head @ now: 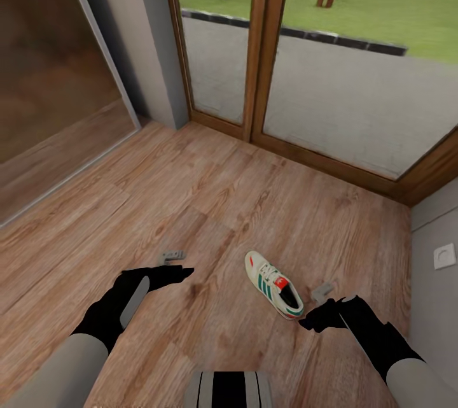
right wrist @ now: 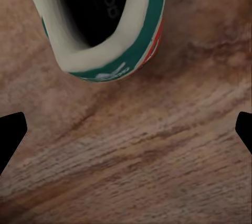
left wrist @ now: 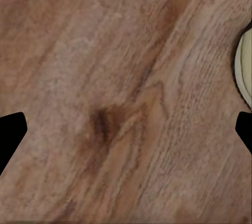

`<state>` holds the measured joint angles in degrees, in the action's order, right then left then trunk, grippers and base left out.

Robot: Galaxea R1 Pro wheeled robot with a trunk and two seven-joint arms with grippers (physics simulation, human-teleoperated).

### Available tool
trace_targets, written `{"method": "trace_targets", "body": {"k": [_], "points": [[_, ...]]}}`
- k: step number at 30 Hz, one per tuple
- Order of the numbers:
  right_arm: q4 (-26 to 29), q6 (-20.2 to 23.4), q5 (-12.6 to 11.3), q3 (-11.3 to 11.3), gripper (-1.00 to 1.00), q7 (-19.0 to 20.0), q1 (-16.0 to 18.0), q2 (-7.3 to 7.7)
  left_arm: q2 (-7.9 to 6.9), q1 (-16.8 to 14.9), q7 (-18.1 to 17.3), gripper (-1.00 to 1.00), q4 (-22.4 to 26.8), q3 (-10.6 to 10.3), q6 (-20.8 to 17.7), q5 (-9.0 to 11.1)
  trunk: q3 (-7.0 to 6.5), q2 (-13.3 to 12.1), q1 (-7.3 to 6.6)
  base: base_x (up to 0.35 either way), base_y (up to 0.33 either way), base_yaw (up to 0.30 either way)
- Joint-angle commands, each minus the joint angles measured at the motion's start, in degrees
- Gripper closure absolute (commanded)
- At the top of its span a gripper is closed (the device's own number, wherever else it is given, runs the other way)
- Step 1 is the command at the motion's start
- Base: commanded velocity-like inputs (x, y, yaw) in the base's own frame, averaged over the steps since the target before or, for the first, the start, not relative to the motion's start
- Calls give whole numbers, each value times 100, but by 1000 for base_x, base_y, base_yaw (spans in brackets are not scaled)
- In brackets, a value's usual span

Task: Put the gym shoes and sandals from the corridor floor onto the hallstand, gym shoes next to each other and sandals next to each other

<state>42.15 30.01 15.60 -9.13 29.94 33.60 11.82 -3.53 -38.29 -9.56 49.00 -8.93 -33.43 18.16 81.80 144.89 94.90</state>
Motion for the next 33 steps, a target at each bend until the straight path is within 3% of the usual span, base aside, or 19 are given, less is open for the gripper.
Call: {"method": "trace_targets", "body": {"k": [1, 33], "points": [[12, 13, 60, -10, -100, 38, -1, 4, -5, -3, -2, -100, 5, -12, -23, 12, 12, 2, -1, 0, 0, 154], [12, 13, 61, -10, -100, 38, -2, 13, 1, -3, -2, -100, 5, -11, -14, 12, 35, 2, -1, 35, 26, 16]]}}
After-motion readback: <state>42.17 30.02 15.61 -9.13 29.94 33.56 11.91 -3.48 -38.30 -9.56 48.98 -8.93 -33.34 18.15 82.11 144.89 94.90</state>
